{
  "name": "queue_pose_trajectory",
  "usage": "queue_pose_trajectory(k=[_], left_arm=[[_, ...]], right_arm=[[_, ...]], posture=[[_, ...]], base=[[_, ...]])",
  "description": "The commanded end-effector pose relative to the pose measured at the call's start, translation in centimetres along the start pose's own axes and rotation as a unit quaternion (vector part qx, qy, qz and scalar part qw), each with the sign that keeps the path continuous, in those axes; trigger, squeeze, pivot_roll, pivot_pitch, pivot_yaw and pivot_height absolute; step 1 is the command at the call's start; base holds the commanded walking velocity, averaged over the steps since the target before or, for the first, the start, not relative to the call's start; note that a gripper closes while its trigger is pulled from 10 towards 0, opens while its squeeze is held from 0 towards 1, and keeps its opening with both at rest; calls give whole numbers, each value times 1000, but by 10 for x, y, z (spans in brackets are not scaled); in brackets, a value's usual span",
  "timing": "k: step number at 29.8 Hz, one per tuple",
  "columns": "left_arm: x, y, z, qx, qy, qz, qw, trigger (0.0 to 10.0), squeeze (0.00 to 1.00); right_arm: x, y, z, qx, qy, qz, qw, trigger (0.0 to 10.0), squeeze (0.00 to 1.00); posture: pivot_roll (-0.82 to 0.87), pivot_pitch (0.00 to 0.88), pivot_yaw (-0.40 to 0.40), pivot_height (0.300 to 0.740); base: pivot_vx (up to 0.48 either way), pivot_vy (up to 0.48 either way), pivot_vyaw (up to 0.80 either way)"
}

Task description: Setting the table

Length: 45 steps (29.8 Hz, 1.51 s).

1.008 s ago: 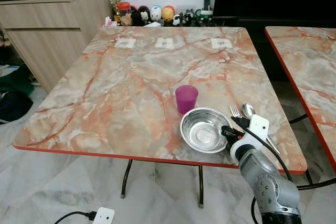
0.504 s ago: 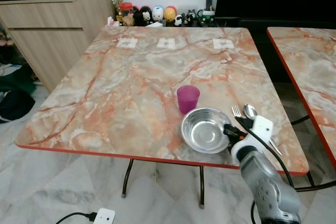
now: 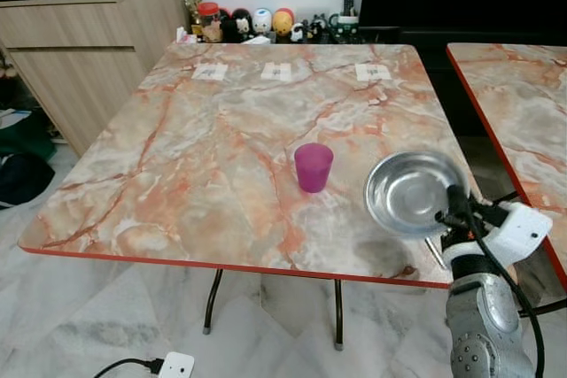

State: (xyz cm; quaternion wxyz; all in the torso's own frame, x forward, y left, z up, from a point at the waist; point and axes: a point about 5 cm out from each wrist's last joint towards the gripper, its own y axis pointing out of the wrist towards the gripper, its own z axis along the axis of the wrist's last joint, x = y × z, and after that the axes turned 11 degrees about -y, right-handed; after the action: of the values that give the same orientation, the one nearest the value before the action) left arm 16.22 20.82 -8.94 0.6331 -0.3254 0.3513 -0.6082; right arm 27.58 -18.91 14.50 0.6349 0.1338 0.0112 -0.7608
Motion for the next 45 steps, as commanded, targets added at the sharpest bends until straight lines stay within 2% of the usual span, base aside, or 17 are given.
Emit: queue_pose_trajectory(k=[1, 3, 6, 13, 19, 36, 45], left_arm=[[0, 0, -3, -6, 13, 1, 1000, 10000, 0], [0, 0, -3, -6, 14, 1, 1000, 10000, 0], [0, -1, -3, -7, 13, 1, 1000, 10000, 0], [-1, -1, -4, -9, 18, 1, 1000, 10000, 0], [-1, -1, -5, -10, 23, -1, 1000, 10000, 0], [-2, -1, -5, -13, 27, -1, 1000, 10000, 0], [-4, 0, -2, -10, 22, 3, 1000, 10000, 0]], right_arm=[[-8, 3, 2, 15, 6, 10, 1000, 10000, 0], [-15, 9, 3, 19, -6, 20, 1000, 10000, 0], [-15, 9, 3, 19, -8, 20, 1000, 10000, 0], [-9, 6, -2, 20, -9, 4, 1000, 10000, 0], [-8, 8, -1, 23, -14, -2, 1000, 10000, 0], [-7, 11, 2, 48, -11, -10, 999, 10000, 0], [4, 12, 6, 54, -22, -34, 998, 10000, 0]], posture=[[-102, 14, 33, 740], [-100, 8, 33, 740], [-98, 7, 32, 740], [-110, 0, 42, 740], [-118, 0, 45, 740], [-127, 0, 51, 740], [-132, 0, 55, 740]], base=[[0, -469, 0], [0, -469, 0], [0, -469, 0], [0, -465, 0], [0, -465, -728], [0, -462, 0], [0, -461, 0]])
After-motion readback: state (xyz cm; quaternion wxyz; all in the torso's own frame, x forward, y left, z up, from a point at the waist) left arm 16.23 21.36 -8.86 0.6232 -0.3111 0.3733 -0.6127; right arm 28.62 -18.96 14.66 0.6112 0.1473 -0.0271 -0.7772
